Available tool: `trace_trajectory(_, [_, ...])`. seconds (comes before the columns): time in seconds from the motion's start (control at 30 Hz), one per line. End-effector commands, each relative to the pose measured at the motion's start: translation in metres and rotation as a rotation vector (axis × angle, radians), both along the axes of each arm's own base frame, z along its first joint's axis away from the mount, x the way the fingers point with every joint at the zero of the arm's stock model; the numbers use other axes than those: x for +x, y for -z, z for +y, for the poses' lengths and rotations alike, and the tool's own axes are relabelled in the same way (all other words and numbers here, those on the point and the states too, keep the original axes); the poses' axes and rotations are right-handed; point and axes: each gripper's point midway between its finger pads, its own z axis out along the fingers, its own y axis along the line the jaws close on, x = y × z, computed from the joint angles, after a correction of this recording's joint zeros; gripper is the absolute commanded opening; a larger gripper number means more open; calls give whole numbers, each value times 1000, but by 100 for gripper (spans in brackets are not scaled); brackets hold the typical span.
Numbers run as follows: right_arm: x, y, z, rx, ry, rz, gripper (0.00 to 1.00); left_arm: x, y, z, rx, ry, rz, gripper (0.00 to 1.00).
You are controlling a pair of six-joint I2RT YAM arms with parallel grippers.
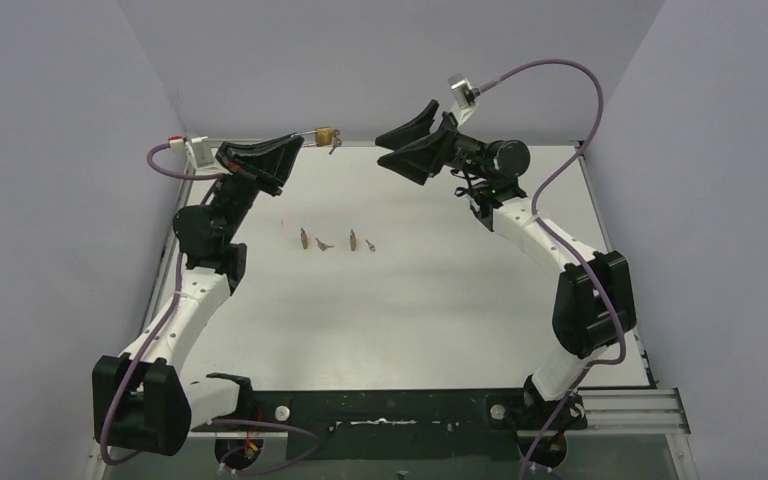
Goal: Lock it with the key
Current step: Lock the lock.
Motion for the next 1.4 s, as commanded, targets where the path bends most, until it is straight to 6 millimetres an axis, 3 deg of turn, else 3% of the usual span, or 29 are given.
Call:
trace_trajectory(0.0, [-12,-19,-11,6,107,-144,69,-13,-38,4,-9,8,-105,0])
trace_trajectory(0.13, [-5,-8,-10,-18,190,-154,77,-17,-36,-4,36,58,-101,0])
trace_trajectory(0.3, [-8,4,5,-95,235,-227,78,-27,-37,-18,114,152,-95,0])
trace_trajectory(0.47, [-21,9,12,-124,216,-298,77,-39,-31,-33,240,260,-84,0])
trace_trajectory(0.67, [-34,10,10,-125,199,-349,77,-51,-22,-37,350,288,-93,0])
trace_trajectory(1.0, [-60,49,8,-391,255,-476,75,-54,-10,-38,431,295,-99,0])
trace_trajectory(1.37, [-46,59,1,-421,370,-485,71,-60,-8,-39,433,310,-105,0])
